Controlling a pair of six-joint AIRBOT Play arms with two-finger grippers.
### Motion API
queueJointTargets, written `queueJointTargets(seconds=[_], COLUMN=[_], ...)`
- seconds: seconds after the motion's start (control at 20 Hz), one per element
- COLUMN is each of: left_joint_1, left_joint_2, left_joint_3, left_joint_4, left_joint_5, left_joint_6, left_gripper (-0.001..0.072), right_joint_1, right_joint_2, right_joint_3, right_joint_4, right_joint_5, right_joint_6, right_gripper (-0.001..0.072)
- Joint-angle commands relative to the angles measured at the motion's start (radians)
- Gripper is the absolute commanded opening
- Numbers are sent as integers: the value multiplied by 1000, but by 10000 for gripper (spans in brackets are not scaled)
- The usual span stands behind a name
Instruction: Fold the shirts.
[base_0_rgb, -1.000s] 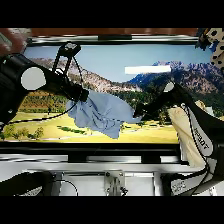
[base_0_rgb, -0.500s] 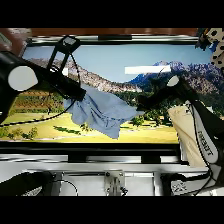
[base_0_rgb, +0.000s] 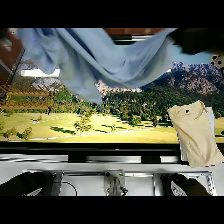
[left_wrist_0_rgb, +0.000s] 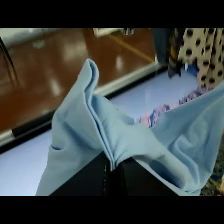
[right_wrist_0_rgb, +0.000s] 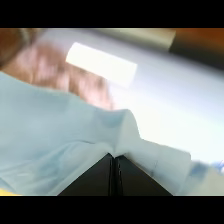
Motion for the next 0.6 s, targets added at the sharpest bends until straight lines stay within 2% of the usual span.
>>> queueJointTargets(seconds=[0.0, 0.05, 0.2, 0.35, 0.45, 0.55], left_joint_1=[-18, -18, -18, -18, -18, -16], left_joint_2=[142, 161, 156, 144, 142, 142], left_joint_3=[-115, -150, -170, -253, -335, -408], left_joint_4=[88, 100, 95, 100, 114, 141], left_joint_5=[-31, -116, -332, -392, -391, -392], left_joint_6=[-48, -83, -113, -220, -280, -367], left_gripper=[39, 39, 39, 39, 39, 39], right_joint_1=[-1, -1, -1, 0, 0, 0], right_joint_2=[182, 209, 223, 167, 153, 153], right_joint_3=[72, 72, 71, 18, -115, -326], right_joint_4=[-94, -106, -108, -104, -106, -105], right_joint_5=[-30, 36, 305, 631, 660, 583], right_joint_6=[117, 154, 243, 410, 416, 413], right_gripper=[59, 59, 59, 60, 59, 59])
